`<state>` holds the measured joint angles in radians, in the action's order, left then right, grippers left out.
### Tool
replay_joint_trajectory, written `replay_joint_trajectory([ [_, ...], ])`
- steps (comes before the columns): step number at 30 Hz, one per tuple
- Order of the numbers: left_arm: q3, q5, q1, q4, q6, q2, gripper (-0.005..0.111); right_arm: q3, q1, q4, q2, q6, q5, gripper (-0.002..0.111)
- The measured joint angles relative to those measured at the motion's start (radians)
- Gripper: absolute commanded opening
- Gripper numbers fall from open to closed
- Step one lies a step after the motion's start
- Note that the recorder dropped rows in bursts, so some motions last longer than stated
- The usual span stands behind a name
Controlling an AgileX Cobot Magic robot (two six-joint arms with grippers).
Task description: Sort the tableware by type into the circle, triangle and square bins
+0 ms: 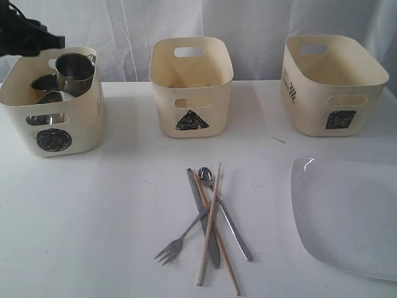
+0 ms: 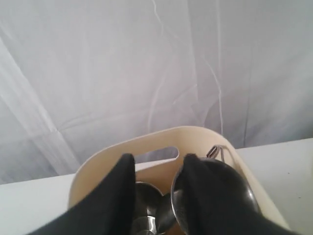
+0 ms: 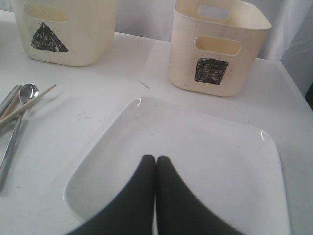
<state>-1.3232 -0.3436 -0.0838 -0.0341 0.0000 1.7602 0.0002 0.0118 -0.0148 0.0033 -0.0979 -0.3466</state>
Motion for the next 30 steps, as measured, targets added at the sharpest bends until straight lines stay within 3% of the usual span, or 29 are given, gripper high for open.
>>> replay_joint_trajectory([
  [1, 0.0, 0.049, 0.0, 0.0, 0.007, -0.042, -0.001, 0.0, 0.0, 0.0, 0.0, 0.0, 0.0, 0.0],
  [6, 0.006, 0.28, 0.008, 0.0, 0.066, -0.232, 0.0, 0.0, 0.0, 0.0, 0.0, 0.0, 0.0, 0.0],
  [9, 0.083, 0.381, 0.044, 0.0, 0.066, -0.343, 0.0, 0.0, 0.0, 0.0, 0.0, 0.0, 0.0, 0.0],
  [16, 0.53, 0.314, 0.193, 0.0, 0.056, -0.696, 0.0, 0.0, 0.0, 0.0, 0.0, 0.0, 0.0, 0.0],
  [21, 0.829, 0.242, 0.277, 0.0, -0.065, -1.04, 0.0, 0.0, 0.0, 0.0, 0.0, 0.0, 0.0, 0.0],
  [30, 0.922, 0.344, 0.283, 0.0, -0.092, -1.338, 0.0, 0.0, 0.0, 0.0, 0.0, 0.0, 0.0, 0.0],
])
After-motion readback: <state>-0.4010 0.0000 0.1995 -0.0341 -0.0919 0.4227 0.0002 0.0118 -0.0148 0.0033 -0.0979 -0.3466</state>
